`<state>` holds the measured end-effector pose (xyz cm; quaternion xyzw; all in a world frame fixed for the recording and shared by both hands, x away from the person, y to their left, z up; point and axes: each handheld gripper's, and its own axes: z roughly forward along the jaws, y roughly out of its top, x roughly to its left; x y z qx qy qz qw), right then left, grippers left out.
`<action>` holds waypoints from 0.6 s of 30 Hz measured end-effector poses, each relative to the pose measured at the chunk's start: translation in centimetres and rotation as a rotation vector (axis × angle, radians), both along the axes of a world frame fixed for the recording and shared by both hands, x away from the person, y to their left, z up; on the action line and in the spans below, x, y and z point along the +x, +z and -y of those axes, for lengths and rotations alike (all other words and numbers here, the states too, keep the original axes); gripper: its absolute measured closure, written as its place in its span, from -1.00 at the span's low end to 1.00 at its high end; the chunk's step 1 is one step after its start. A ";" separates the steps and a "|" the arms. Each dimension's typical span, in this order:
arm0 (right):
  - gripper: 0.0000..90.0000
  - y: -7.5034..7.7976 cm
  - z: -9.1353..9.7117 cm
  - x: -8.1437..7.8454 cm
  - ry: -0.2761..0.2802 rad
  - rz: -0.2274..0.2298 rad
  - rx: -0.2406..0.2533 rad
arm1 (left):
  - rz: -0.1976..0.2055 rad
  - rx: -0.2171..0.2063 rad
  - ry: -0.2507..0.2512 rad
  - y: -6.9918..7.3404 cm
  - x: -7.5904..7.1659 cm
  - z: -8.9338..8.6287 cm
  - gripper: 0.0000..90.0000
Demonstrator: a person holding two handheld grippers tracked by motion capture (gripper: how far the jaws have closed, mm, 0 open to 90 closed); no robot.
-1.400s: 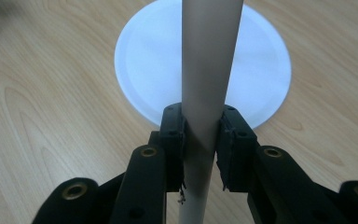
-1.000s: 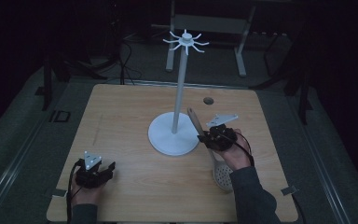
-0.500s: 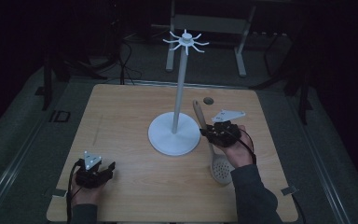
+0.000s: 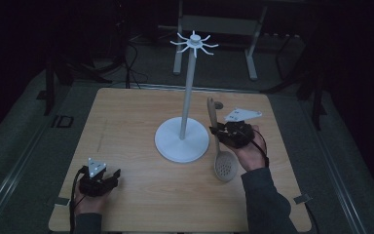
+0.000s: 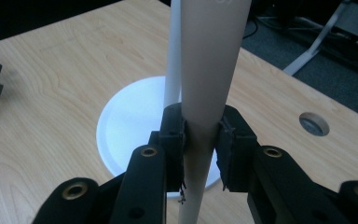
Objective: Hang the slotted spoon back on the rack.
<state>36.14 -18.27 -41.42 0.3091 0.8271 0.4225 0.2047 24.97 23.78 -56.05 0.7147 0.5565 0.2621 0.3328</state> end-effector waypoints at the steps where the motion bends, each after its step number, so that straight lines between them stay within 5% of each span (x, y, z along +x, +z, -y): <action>1: 0.64 0.1 0.0 0.0 0.000 0.004 0.003 | 0.000 -0.001 0.002 0.0 0.0 0.0 -0.04; 18: 0.64 1.5 -0.5 0.4 -0.011 0.047 0.041 | 0.001 0.000 -0.001 0.0 0.0 -0.1 -0.04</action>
